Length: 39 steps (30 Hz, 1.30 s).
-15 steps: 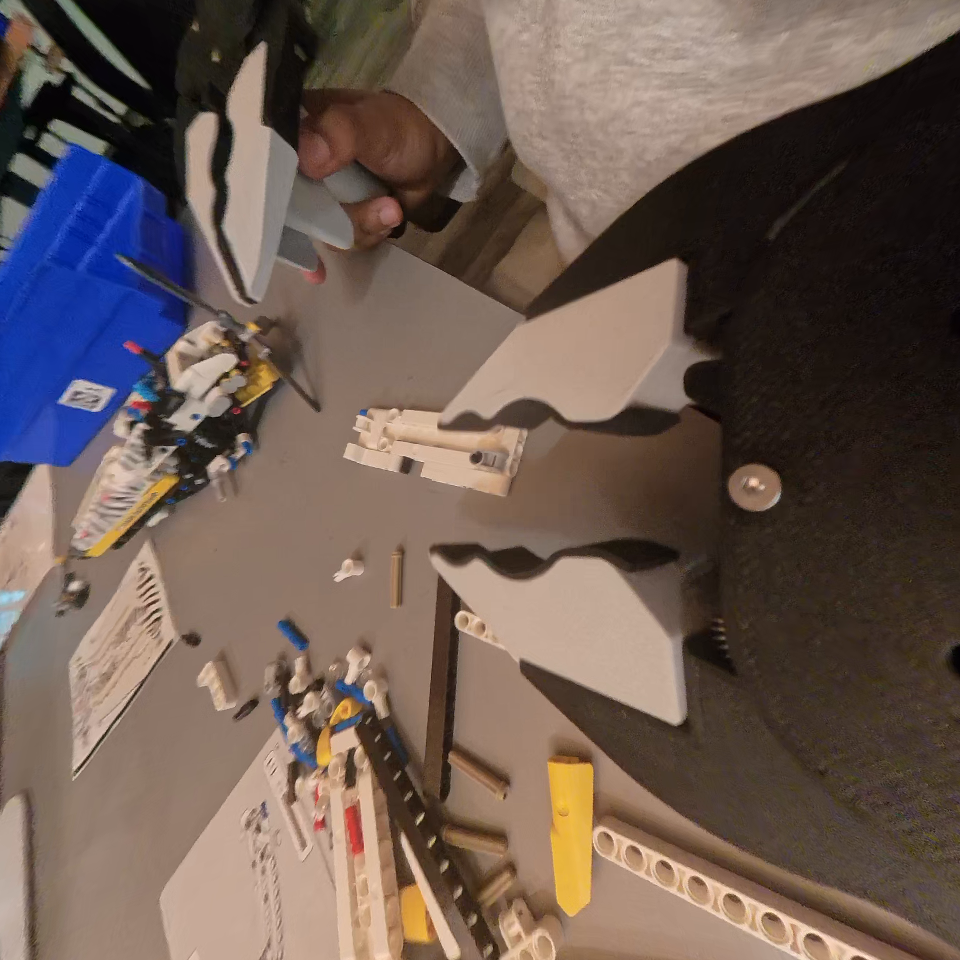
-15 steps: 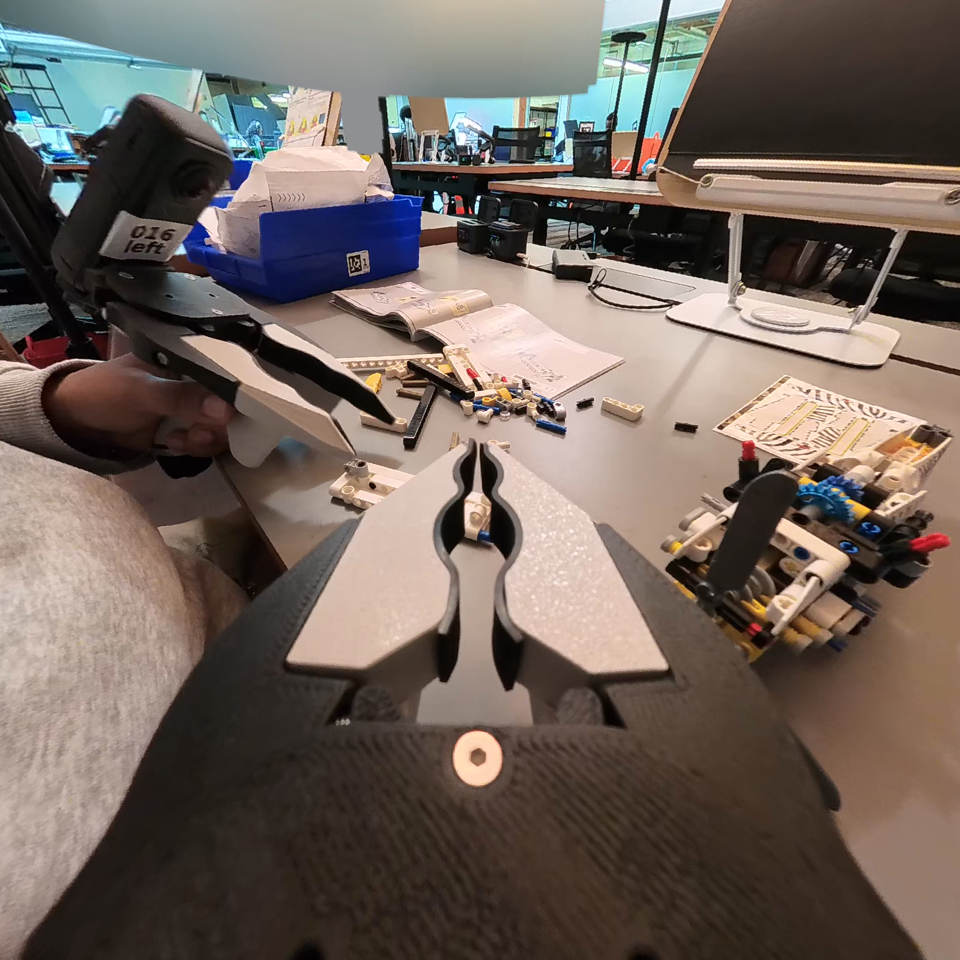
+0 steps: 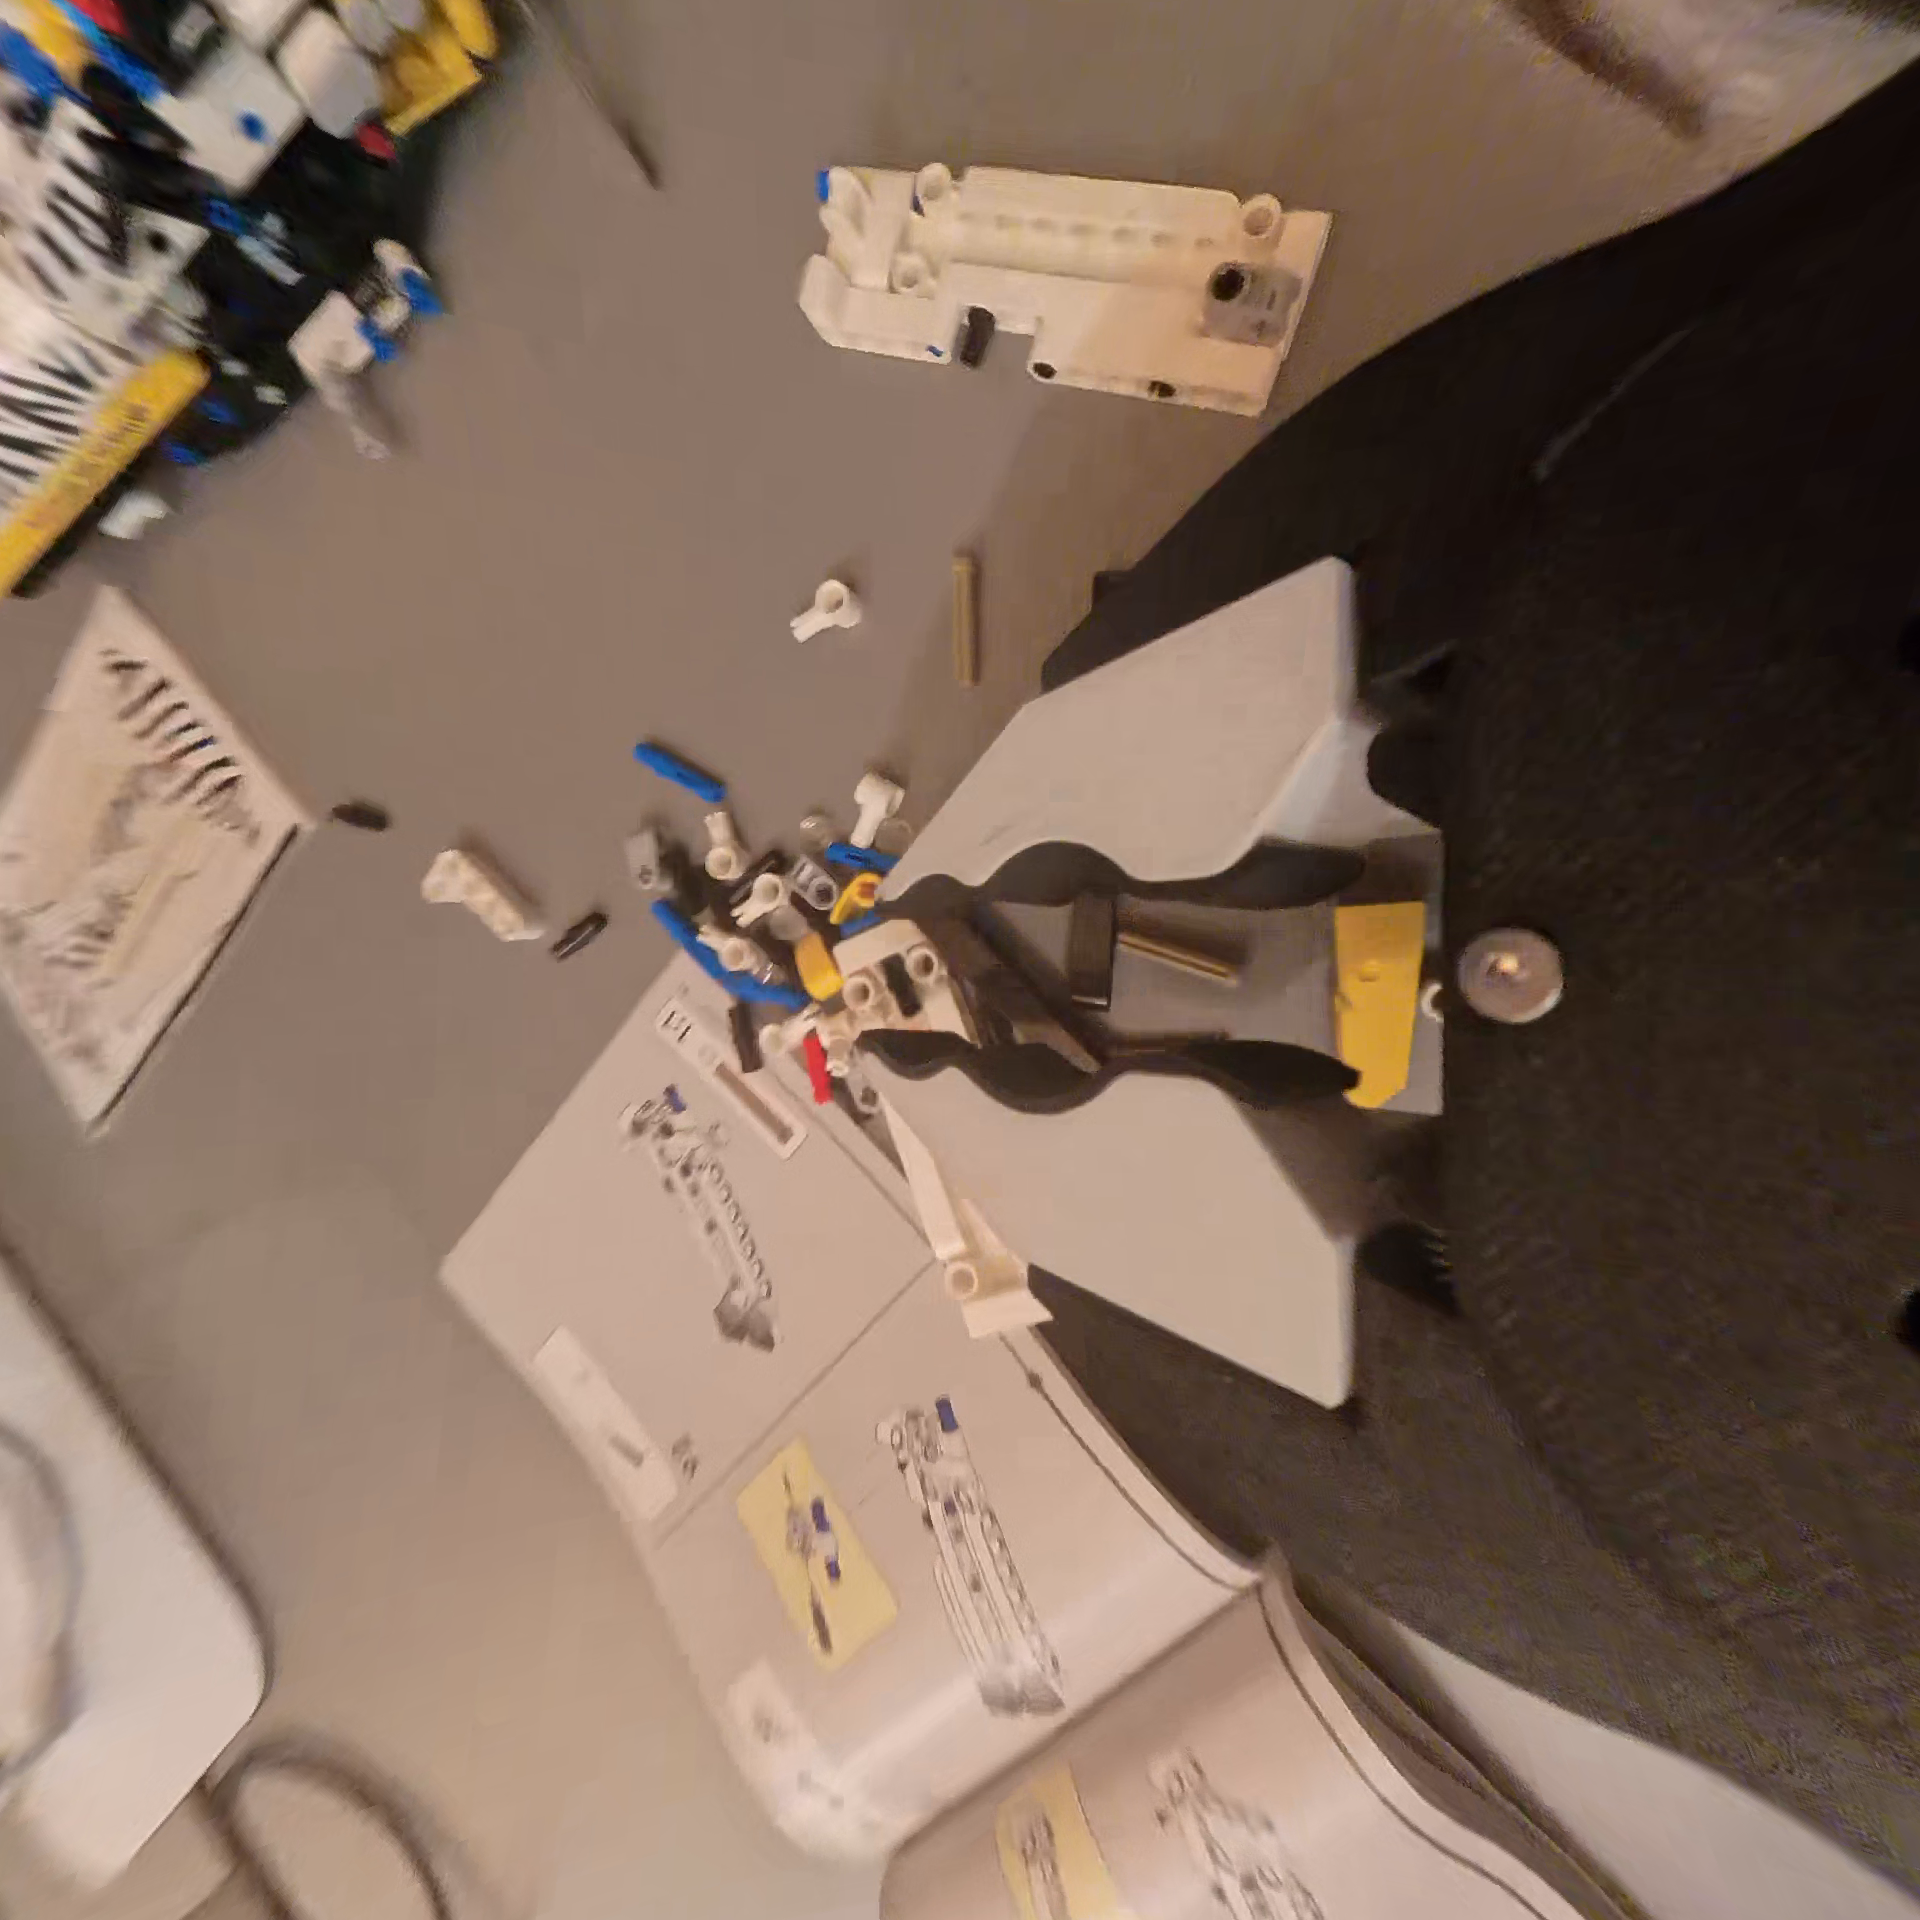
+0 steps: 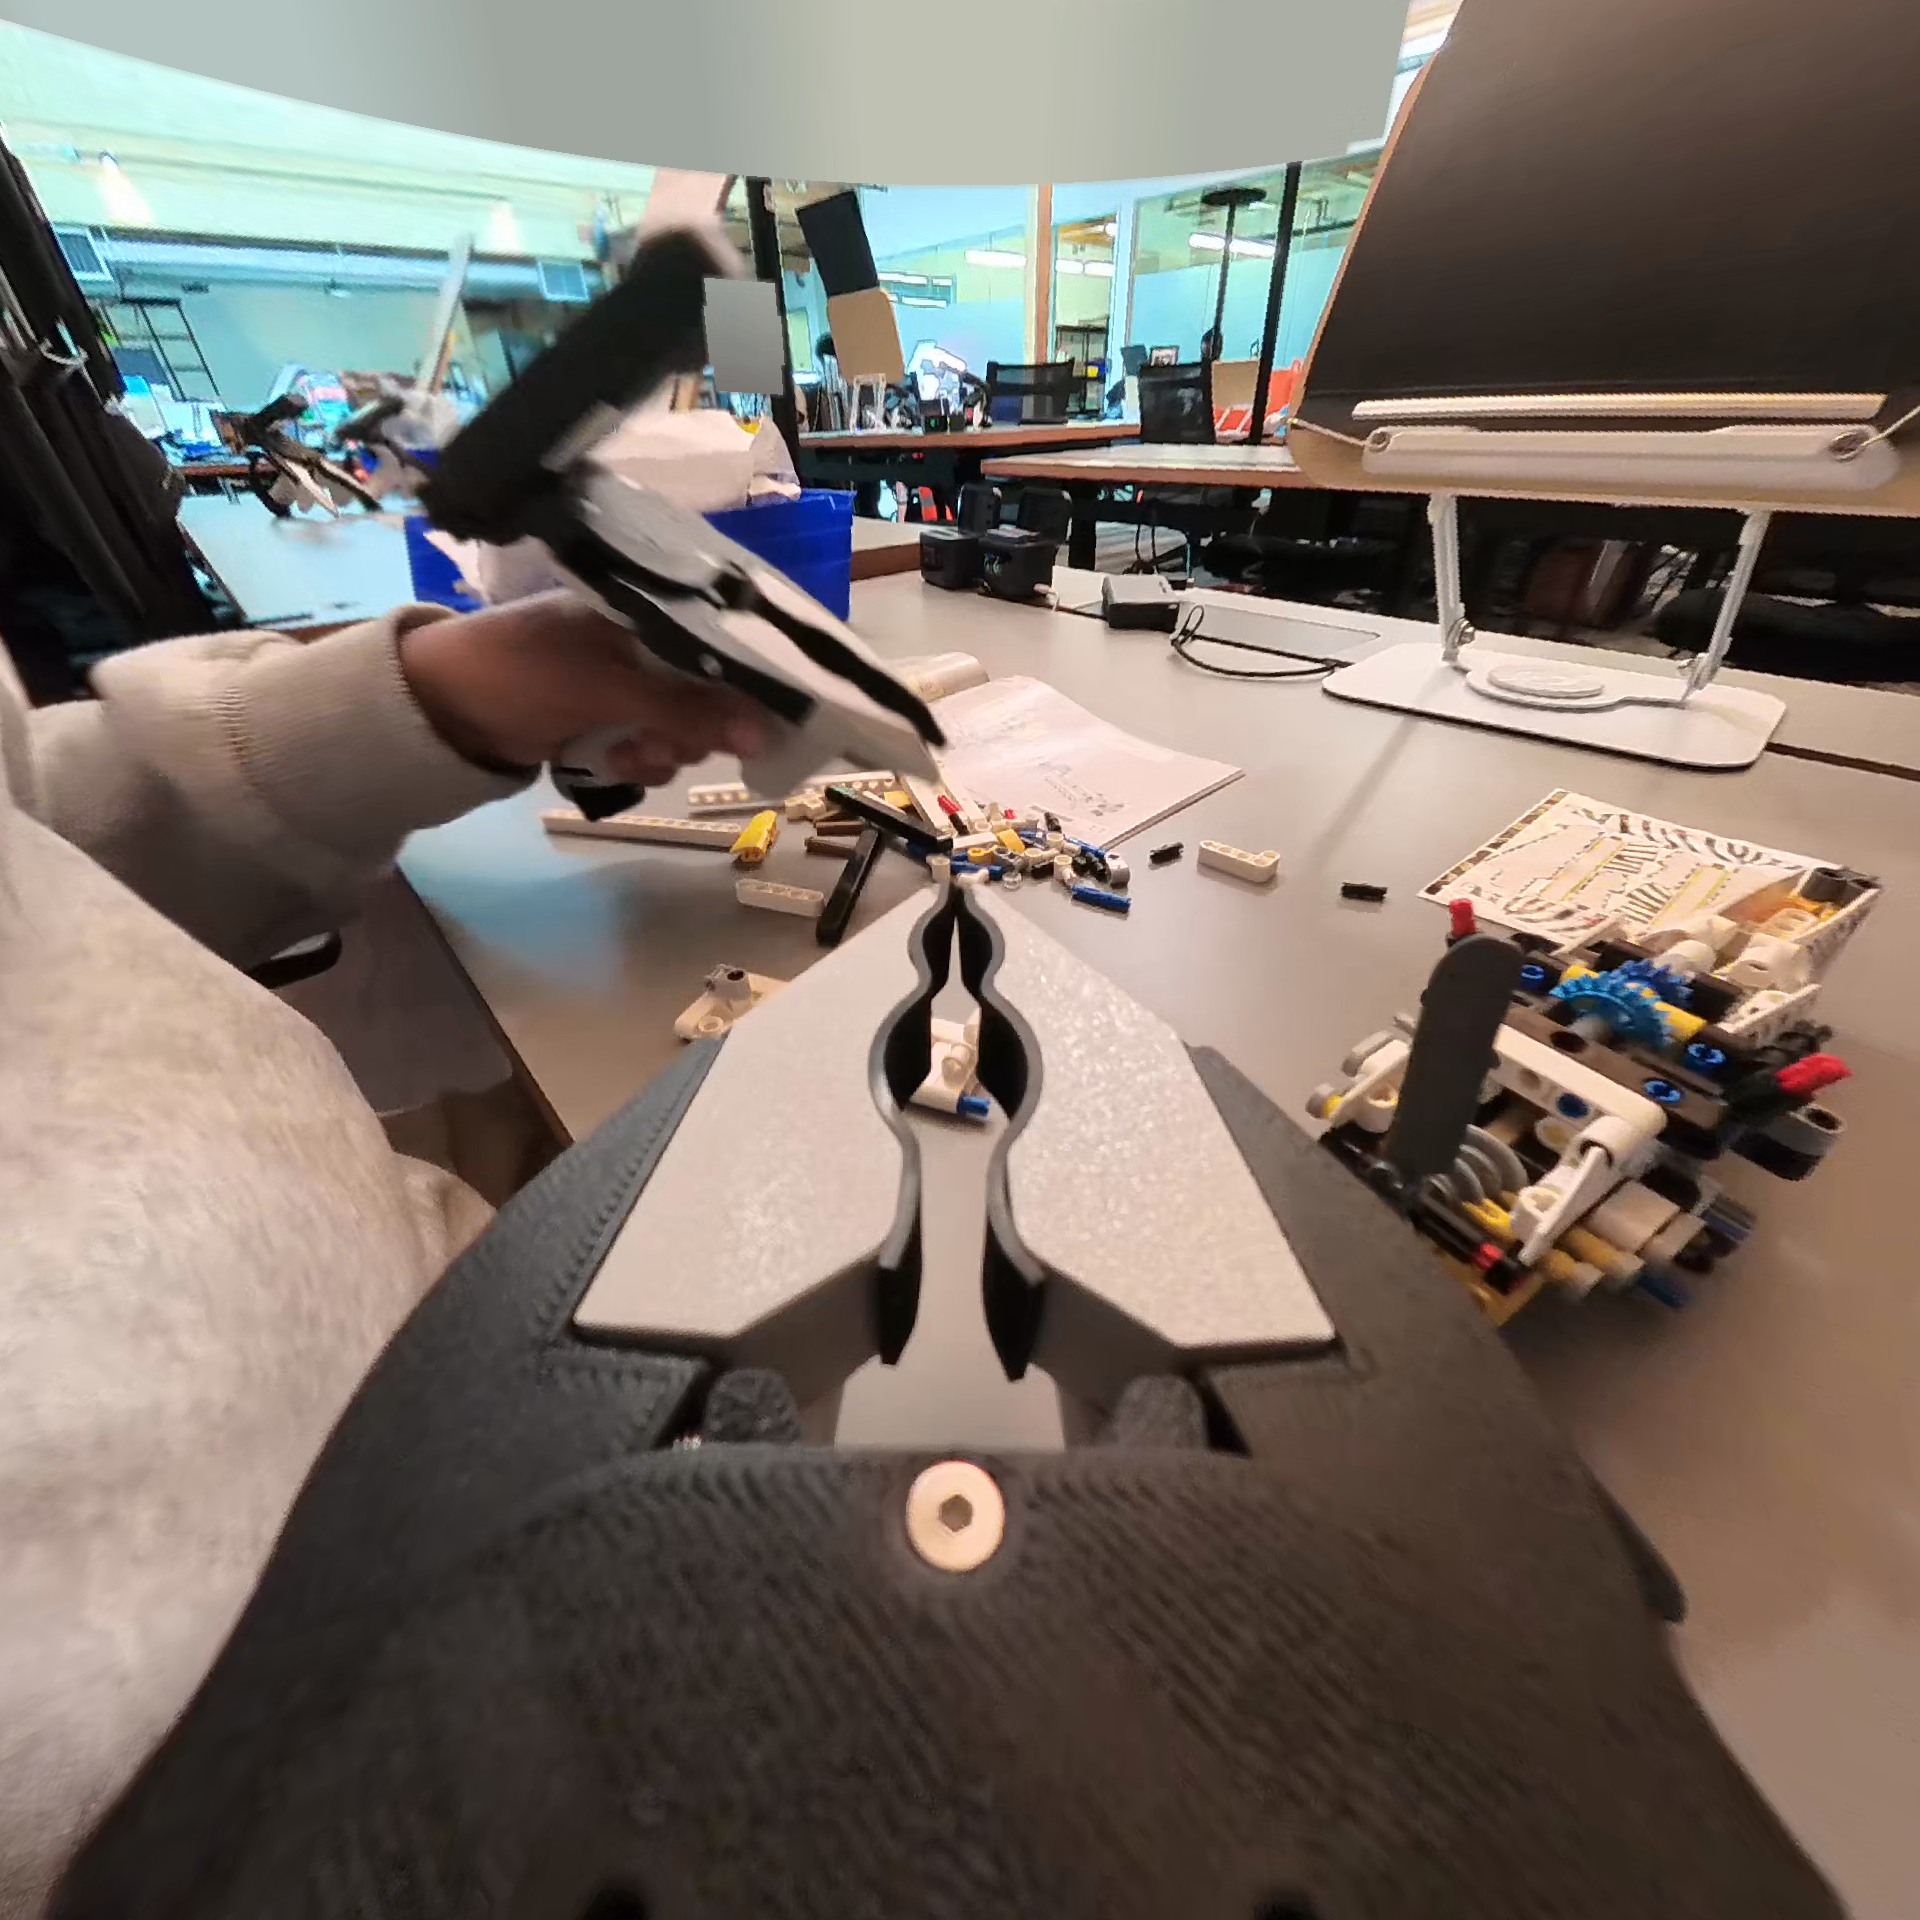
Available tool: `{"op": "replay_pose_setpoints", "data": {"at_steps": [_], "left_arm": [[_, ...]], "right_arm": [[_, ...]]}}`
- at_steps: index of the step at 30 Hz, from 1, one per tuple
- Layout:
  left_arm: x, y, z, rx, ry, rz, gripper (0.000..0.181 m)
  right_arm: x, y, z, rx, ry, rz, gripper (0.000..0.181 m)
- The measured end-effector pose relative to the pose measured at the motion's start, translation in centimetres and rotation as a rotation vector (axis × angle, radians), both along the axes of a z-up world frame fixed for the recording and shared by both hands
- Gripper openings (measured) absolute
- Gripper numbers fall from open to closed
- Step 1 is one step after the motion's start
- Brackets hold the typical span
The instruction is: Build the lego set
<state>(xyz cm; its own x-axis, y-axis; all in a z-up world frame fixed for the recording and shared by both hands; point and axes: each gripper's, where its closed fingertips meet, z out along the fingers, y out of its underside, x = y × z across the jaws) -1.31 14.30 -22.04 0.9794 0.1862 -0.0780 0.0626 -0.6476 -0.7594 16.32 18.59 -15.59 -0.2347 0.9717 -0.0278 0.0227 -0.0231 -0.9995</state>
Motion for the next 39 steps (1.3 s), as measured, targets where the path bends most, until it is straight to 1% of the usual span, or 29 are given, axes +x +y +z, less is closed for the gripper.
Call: {"op": "replay_pose_setpoints", "data": {"at_steps": [4,8,11,14,15,21,25,28,32,34,36,38,39], "left_arm": [[-0.2,0.3,-2.0,-0.097,-0.02,-0.006,0.022],[-0.4,0.3,-1.9,-0.131,-0.039,-0.009,0.02],[-0.4,0.3,-1.9,-0.141,-0.064,-0.02,0.013],[-0.4,0.2,-1.9,-0.134,-0.087,-0.021,0.011],[-0.5,0.2,-1.9,-0.128,-0.088,-0.015,0.006],[-0.8,-0.3,-1.7,-0.091,-0.105,0.007,0.004],[-0.7,-0.5,-0.4,0.001,-0.141,0.018,0.004],[0.8,-0.2,1.4,0.13,-0.246,-0.032,0.004],[5.3,0.4,4.3,0.308,-0.527,-0.178,0.004],[7.5,0.5,5.8,0.378,-0.688,-0.239,0.003],[9.5,0.4,7.0,0.433,-0.814,-0.295,0.003],[11.0,0.3,7.3,0.443,-0.888,-0.333,0.003],[11.7,0.3,7.4,0.442,-0.916,-0.351,0.003]], "right_arm": [[0.2,0.0,0.2,0.004,0.023,-0.002,0.0],[0.6,-0.1,0.6,0.017,0.059,-0.004,0.0],[0.8,-0.3,0.8,0.022,0.079,0.006,0.0],[1.0,-0.4,0.9,0.019,0.088,0.02,0.0],[1.0,-0.5,0.9,0.018,0.09,0.025,0.0],[1.2,-0.5,1.1,-0.005,0.094,0.046,0.0],[1.2,-0.5,1.1,-0.011,0.093,0.049,0.001],[1.1,-0.4,1.0,-0.01,0.089,0.046,0.001],[0.5,-0.3,0.8,-0.047,0.046,0.049,0.001],[-0.2,-0.8,0.9,-0.126,0.003,0.1,0.01],[-0.8,-1.5,1.8,-0.212,0.012,0.162,0.022],[-1.3,-2.3,2.4,-0.249,0.009,0.226,0.034],[-1.5,-2.7,2.4,-0.235,-0.001,0.248,0.034]]}}
